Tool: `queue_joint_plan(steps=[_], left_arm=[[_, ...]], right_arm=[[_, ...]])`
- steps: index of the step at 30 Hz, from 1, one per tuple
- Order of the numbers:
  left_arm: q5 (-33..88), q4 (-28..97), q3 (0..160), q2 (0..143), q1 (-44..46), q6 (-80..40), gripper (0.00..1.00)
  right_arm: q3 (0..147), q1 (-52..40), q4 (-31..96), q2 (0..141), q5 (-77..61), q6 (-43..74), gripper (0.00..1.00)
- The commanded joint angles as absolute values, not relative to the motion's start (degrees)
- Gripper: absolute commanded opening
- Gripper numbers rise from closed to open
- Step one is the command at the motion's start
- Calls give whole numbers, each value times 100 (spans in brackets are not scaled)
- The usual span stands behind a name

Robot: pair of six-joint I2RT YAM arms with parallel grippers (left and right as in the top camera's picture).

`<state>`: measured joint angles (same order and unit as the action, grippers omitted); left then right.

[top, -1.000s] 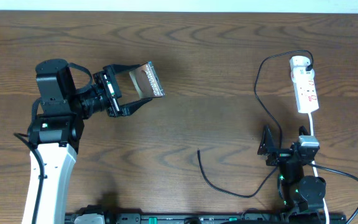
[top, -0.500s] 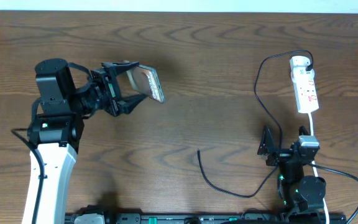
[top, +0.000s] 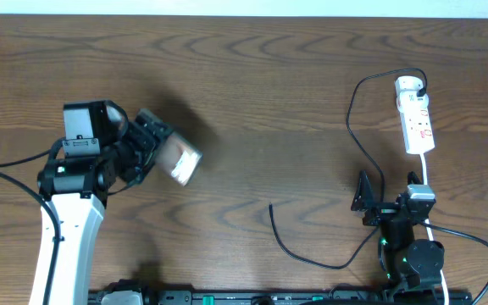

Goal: Plug charger to phone and switch on socket
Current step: 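Lift the phone with the left gripper and tilt it upright, then move the right gripper toward the phone held by the left gripper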

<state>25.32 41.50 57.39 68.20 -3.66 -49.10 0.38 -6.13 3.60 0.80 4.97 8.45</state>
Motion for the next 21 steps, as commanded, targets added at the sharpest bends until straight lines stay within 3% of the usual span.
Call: queue_joint_plan(steps=[1,10,21], left_arm=[[1243,4383,5935,6958,-395,-4515,7],[1039,4648,5935,7275,-379,-5640,7],[1041,4646,5935,7417,-379,-5647,7]], right_arm=[[32,-633,370,64,548,766,99],[32,-633,370,64,548,766,99],[32,-631,242,64,731,775,99]])
